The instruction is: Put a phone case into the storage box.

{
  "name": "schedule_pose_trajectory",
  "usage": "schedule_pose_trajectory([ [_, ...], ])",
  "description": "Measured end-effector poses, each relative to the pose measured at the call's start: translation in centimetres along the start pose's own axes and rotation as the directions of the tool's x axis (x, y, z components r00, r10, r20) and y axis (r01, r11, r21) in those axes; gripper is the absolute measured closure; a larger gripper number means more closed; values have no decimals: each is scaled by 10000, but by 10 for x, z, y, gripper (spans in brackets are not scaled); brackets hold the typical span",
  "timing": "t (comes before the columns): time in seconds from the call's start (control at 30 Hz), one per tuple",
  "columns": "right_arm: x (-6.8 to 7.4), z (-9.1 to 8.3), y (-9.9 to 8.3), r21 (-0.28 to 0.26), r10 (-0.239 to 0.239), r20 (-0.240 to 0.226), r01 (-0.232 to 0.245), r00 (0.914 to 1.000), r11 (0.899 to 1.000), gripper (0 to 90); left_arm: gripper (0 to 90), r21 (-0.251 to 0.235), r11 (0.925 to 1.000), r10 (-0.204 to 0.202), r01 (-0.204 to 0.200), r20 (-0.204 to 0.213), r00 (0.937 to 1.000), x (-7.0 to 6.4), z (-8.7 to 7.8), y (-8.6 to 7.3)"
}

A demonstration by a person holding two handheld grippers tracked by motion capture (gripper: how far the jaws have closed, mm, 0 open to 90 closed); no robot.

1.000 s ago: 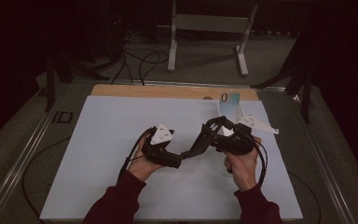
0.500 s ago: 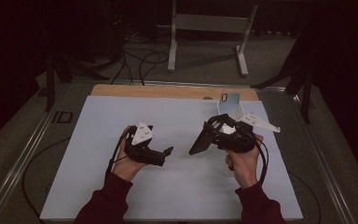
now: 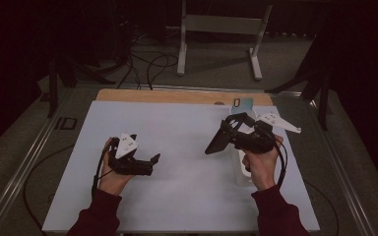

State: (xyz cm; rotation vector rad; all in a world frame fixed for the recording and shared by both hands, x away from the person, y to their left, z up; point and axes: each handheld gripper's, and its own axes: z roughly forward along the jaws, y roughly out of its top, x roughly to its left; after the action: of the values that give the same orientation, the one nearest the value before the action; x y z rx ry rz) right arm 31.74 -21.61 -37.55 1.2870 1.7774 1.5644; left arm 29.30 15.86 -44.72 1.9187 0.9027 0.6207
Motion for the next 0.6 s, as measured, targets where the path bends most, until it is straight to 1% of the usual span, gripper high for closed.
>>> schedule_pose_trajectory([
  [0.07,-4,0,4,-82,34,128,-33,9999,10000,139,0,14,10000,-28,29,-95,10000,3,-3,-4],
  [0.13,-8,0,8,-220,56,272,-50,9996,9997,140,0,-5,10000,-20,20,-277,9996,7,-7,-8],
  [0.17,-10,0,10,-266,54,324,-45,9995,9996,140,0,-22,10000,-68,68,-307,9995,8,-9,-10],
  [0.23,-14,-1,13,-356,97,500,-79,9987,9993,140,0,-14,9999,-127,126,-494,9987,12,-12,-14],
  [0.33,-21,-1,18,-457,97,719,-64,9974,9989,140,0,89,9998,-156,162,-638,9978,16,-17,-20],
  [0.43,-27,-1,22,-595,126,993,-67,9950,9982,141,0,159,9994,-298,311,-749,9967,21,-22,-28],
  [0.6,-36,2,28,-635,-64,1406,155,9900,9979,142,0,110,9987,-483,497,-1039,9934,28,-31,-40],
])
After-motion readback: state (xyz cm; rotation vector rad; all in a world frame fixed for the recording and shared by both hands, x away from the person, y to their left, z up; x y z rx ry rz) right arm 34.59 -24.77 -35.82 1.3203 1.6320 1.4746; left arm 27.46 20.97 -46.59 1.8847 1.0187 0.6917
